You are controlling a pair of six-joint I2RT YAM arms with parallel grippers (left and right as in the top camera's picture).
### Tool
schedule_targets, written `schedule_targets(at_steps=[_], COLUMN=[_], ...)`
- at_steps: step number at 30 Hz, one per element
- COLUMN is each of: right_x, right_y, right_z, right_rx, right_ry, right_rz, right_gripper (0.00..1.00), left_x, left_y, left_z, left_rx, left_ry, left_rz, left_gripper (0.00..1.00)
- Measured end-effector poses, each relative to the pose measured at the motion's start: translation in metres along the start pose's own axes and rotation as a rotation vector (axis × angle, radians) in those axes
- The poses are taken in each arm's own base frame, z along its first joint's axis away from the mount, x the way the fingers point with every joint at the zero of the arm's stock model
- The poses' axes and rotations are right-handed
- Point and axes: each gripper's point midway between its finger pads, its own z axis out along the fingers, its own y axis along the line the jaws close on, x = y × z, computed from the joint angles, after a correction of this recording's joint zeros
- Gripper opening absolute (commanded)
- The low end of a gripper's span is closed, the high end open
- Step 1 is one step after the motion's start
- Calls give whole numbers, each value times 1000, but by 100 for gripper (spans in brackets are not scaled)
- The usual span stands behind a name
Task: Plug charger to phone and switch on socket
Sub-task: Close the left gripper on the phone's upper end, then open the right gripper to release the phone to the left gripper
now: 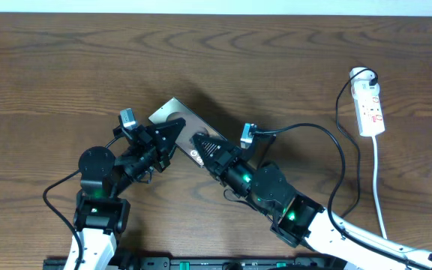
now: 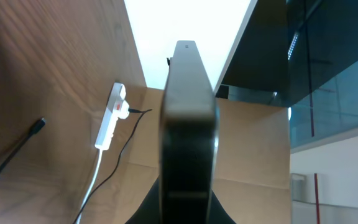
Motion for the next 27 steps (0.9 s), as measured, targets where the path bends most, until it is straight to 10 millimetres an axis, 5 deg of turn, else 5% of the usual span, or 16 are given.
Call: schedule_targets(at_steps=[6,12,16,22,27], right_x=[5,13,24,26,13], right_y=[-3,-5,-27,-72,-81], right_z=[0,-1,-2,-9,-13], right_rx=[13,15,84,238,284], right_ry=[29,78,140,191,149], right_rz=[-7,-95,-230,-400,-527], right_gripper=[43,76,99,99,99], left_x=[0,-1,-2,-2,-1], left_y=[0,14,36,70,84], left_z=[0,1,1,1,0], left_rx=[-1,-51,-130,-243,-287], left_ry=[3,4,18,60,92], left_rz=[45,146,210,267,320], left_gripper=[8,8,8,7,8])
